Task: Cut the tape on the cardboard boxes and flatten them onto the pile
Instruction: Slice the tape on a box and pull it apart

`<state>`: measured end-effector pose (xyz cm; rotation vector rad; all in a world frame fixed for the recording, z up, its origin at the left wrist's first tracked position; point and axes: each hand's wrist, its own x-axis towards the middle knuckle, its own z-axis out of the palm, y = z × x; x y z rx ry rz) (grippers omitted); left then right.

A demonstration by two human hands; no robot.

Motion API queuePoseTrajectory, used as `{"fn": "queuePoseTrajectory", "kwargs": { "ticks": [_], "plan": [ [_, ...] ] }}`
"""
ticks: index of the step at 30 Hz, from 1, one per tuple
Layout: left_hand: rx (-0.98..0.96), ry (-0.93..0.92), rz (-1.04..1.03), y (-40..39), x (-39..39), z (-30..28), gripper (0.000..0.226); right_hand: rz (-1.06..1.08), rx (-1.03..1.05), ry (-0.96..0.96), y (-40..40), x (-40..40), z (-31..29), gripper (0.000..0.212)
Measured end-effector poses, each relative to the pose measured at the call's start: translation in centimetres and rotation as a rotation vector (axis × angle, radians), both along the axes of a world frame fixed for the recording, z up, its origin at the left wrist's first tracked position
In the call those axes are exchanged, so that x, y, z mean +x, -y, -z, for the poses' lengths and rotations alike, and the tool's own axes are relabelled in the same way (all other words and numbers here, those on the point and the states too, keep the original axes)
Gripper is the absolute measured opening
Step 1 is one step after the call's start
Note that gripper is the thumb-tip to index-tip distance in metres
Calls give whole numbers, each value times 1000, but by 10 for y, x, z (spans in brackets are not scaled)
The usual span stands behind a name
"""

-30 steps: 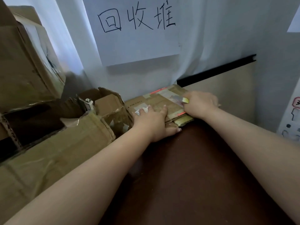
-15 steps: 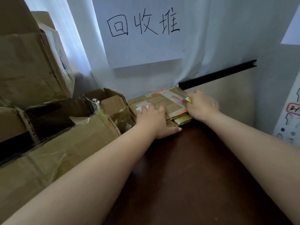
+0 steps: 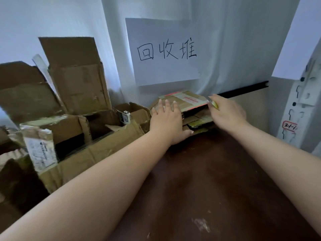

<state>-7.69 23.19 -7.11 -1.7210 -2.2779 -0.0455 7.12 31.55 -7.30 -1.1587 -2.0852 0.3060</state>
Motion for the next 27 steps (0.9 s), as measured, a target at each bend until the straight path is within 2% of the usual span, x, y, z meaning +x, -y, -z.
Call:
{"fn": "queuePoseTrajectory", "kwargs": {
  "ticks": [5,11,15,19,22,25,27],
  "plan": [
    [53,-49,54,64,7,-19,89,-20,-12,13,41,5,-10,33],
    [109,-63,90,151,-5,-41,68,-252,-236,28,94,-16,-25,41],
    [105,-33,65,206,-23,-48,63,-332,-284,30,137,-33,-37,36],
    [130,-25,65,260,-48,-50,57,-391,-324,-9,175,-49,-42,41],
    [176,43,172,291,-68,-50,47,-393,-286,-16,193,-63,-48,42],
    [218,60,261,307,-82,-51,38,-345,-132,-62,201,-81,-62,43],
    [279,79,301,312,-90,-51,36,-321,-78,-149,200,-99,-77,30]
  ]
}}
